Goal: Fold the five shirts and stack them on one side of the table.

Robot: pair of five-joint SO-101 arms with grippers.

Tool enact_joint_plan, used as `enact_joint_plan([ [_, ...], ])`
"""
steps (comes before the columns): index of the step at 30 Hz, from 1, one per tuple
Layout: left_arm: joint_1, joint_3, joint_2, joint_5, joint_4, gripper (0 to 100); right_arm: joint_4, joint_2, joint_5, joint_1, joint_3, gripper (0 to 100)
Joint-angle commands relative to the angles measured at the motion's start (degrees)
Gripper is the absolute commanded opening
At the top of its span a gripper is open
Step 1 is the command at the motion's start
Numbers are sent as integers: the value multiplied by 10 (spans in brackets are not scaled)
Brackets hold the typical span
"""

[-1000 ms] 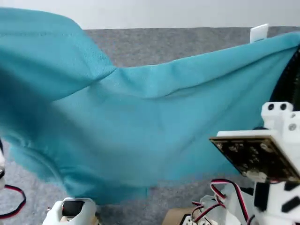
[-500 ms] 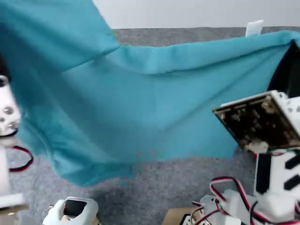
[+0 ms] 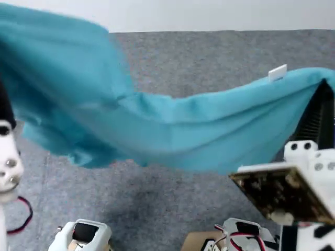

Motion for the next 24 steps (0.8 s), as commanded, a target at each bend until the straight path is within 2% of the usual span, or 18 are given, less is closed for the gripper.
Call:
enact_joint_plan([
  [1,2,-5,-16,-28,1,3,18,-1,4,5,-5,11],
  [10,-1,-1,-57,-70,3,3,20,-1,6,6,-42,11],
  [14,-35,-1,-54,-68,24,3,21,5,6,6,-40,11],
  [24,-37,46,-57,-68,31,3,21,5,3,4,17,11],
])
